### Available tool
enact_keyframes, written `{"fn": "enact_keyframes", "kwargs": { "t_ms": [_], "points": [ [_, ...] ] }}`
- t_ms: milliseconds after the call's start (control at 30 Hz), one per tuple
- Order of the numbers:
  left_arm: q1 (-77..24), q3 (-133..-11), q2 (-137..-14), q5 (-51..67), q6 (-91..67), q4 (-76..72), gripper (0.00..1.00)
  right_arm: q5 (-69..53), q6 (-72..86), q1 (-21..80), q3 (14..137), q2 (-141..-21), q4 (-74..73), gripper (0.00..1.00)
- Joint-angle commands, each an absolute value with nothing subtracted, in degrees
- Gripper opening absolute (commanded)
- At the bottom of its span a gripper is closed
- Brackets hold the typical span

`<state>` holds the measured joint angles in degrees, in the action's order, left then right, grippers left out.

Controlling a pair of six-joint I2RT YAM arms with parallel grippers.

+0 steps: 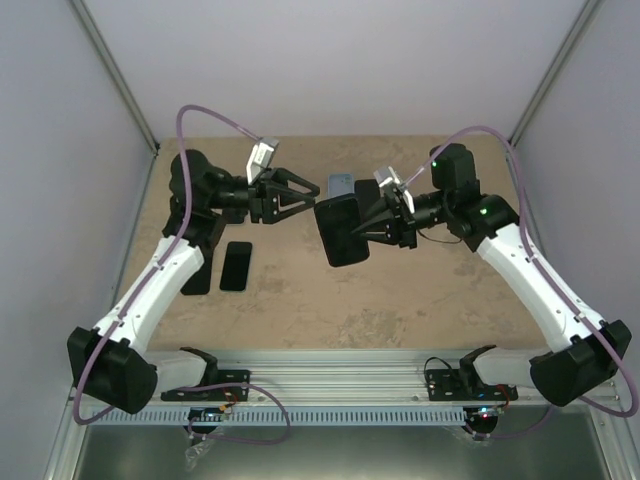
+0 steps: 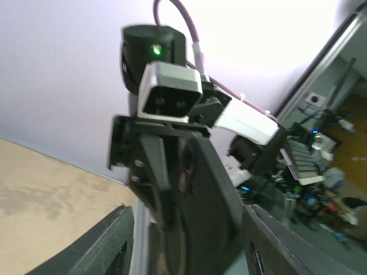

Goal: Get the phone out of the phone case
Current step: Remove the phone case from the phone.

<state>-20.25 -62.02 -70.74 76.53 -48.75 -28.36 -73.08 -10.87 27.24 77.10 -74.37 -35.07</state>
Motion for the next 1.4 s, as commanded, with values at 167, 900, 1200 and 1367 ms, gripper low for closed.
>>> {"fn": "enact_keyframes", "kwargs": {
  "t_ms": [167,900,1200,1367],
  "points": [
    [-18.9,-73.1,-68.9,68.2,-15.9,11.1,0.57,-74.6,13.4,26.2,71.6,-70.6,-11.9,0.01],
    [-22.9,-71.8,-68.3,68.5,-10.7,16.5,0.60,-73.9,24.4,24.4,68.7,-71.1,-1.6,0.01],
    [-23.9,-64.5,-65.9,68.6,-9.3,14.5,0.61,-74.3,41.8,22.1,69.5,-73.0,14.5,0.01],
    [-27.0,-64.1,-66.1,67.3,-9.3,14.8,0.61,-73.1,52.8,21.0,67.6,-73.9,25.6,0.01]
  ]
}}
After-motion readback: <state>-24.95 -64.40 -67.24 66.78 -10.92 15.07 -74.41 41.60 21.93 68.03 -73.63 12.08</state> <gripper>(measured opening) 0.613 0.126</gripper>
